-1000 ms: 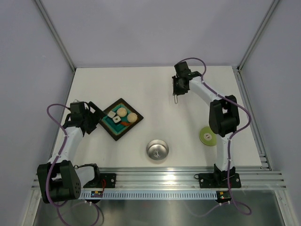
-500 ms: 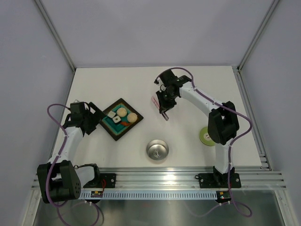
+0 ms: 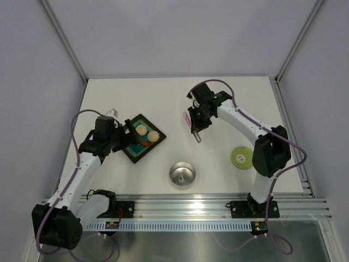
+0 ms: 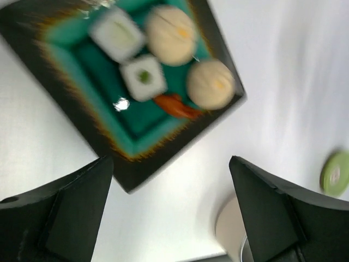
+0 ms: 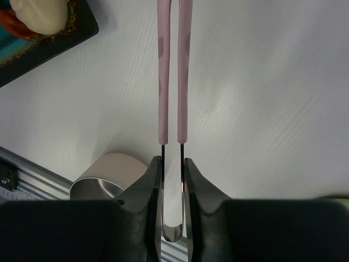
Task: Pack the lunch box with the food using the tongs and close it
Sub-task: Move the packing box to the center of the board.
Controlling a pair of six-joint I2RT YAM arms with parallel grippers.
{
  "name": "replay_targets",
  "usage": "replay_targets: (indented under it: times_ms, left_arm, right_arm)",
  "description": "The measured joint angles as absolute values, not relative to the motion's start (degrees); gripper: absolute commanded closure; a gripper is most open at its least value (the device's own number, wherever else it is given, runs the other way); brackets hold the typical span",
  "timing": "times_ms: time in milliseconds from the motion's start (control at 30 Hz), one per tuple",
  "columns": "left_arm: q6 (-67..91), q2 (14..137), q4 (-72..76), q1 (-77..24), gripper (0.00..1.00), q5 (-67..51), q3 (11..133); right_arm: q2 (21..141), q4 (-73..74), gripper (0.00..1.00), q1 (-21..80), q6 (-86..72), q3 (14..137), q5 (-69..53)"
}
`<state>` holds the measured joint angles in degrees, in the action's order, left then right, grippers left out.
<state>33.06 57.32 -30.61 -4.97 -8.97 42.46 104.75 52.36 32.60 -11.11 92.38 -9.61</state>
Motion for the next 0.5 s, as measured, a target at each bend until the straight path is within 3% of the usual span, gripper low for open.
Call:
replay_targets:
  times_ms: [300,500]
  left_arm:
    - [34.4,56.1,-32.9,-33.4,0.2,-9.0,41.8]
    - [36.6,57.0,-33.8,-43.2,0.25,-7.0,41.2]
  right_arm:
    - [101.9,49.2,0.82,29.5,-14.4,86.2,-7.1]
    - [97.0,47.9,0.83,27.6,-16.2,80.2,-4.5]
